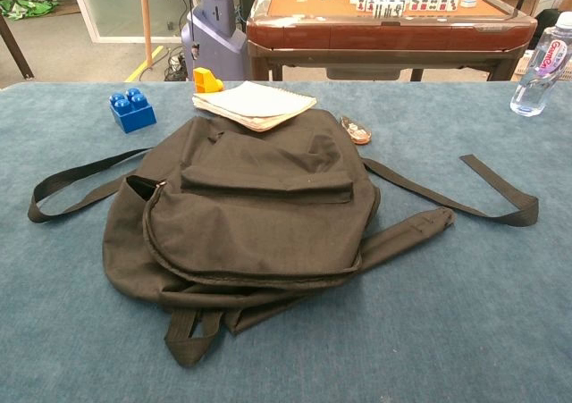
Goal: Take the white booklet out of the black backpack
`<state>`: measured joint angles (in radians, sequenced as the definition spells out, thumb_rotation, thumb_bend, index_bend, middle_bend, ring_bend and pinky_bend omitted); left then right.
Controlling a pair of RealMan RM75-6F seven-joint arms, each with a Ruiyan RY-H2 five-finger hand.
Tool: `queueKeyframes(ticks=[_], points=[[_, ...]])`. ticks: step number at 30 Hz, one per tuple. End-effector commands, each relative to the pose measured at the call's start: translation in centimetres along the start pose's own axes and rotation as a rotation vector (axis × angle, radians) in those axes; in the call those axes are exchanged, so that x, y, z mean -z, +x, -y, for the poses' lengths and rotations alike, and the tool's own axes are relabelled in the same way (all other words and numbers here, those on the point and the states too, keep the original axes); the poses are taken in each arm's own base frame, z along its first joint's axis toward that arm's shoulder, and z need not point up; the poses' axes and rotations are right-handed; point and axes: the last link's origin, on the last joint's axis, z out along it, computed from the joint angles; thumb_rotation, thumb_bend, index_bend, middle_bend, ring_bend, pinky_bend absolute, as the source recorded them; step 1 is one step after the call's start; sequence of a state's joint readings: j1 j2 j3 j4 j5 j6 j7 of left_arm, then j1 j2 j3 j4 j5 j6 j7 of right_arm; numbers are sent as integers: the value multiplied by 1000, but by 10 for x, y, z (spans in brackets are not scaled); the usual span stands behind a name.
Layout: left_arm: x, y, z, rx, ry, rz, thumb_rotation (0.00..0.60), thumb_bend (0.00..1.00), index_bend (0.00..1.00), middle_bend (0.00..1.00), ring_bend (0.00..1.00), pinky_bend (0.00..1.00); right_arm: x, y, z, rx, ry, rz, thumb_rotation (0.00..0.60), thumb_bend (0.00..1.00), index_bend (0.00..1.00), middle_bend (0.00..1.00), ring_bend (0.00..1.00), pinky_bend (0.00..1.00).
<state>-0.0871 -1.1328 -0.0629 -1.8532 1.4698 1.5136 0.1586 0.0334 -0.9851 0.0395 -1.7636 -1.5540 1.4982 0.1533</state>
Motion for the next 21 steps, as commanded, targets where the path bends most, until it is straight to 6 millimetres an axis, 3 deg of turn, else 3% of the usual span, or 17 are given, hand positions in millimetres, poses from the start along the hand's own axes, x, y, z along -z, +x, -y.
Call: queueKeyframes(ticks=[1, 21], points=[[0, 0, 1, -1, 2, -1, 600, 216, 331, 331, 219, 230, 0, 0, 0, 1, 0, 0, 600, 366, 339, 371, 316, 389], [-1, 1, 2, -2, -1, -4, 600, 216, 331, 330, 219, 230, -3, 3, 12, 11, 67, 10, 600, 366, 339, 371, 316, 389]])
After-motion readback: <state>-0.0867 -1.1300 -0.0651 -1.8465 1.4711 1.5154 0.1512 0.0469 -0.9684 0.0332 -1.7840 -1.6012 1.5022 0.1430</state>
